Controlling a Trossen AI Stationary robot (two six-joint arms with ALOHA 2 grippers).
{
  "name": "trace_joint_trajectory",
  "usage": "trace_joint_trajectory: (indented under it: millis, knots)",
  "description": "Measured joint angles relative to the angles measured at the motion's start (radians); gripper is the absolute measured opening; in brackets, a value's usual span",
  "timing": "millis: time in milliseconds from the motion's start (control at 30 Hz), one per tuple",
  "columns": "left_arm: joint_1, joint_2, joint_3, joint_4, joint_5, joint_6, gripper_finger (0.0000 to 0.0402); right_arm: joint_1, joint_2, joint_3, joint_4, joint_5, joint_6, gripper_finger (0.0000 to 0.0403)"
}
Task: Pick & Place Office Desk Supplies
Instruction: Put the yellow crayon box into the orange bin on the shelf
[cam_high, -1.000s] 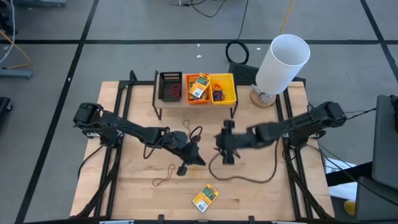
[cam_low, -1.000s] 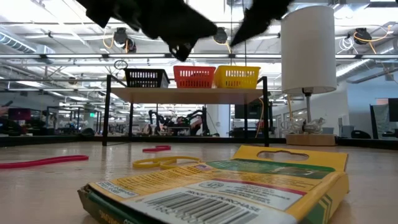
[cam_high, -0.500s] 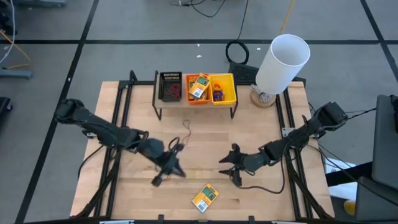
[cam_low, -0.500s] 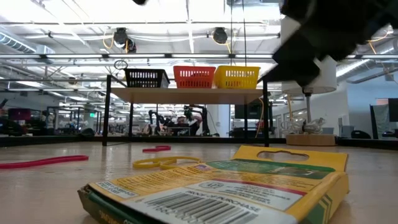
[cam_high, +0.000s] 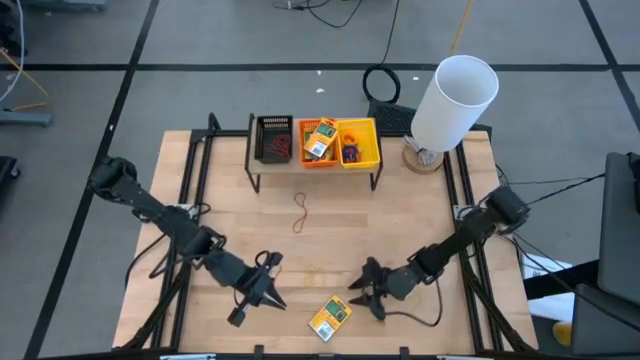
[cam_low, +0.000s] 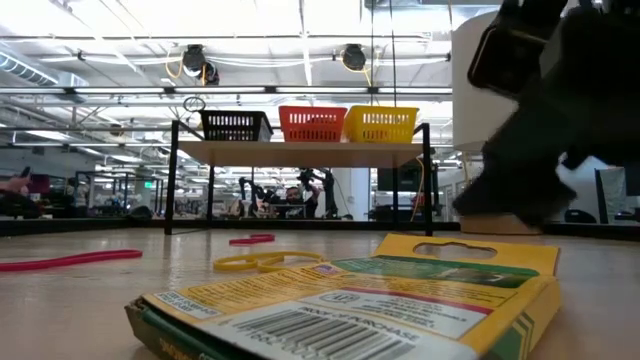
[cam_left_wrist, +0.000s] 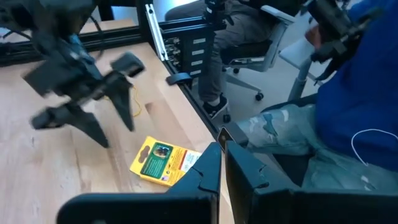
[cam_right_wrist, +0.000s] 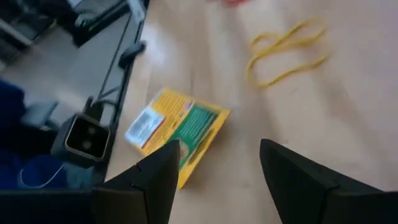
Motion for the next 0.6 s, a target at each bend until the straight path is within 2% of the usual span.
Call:
trace_joint_trajectory:
  millis: [233, 600]
  knots:
    - [-0.033, 0.000, 0.000, 0.002, -0.027, -0.023, 0.0010, -0.013, 0.173, 0.131, 0.024, -0.154, 0.015, 0.0212]
    - [-0.045, 0.000, 0.000, 0.024, -0.033, -0.034, 0.0010, -0.016, 0.196, 0.208, -0.008, -0.216, 0.009, 0.0211]
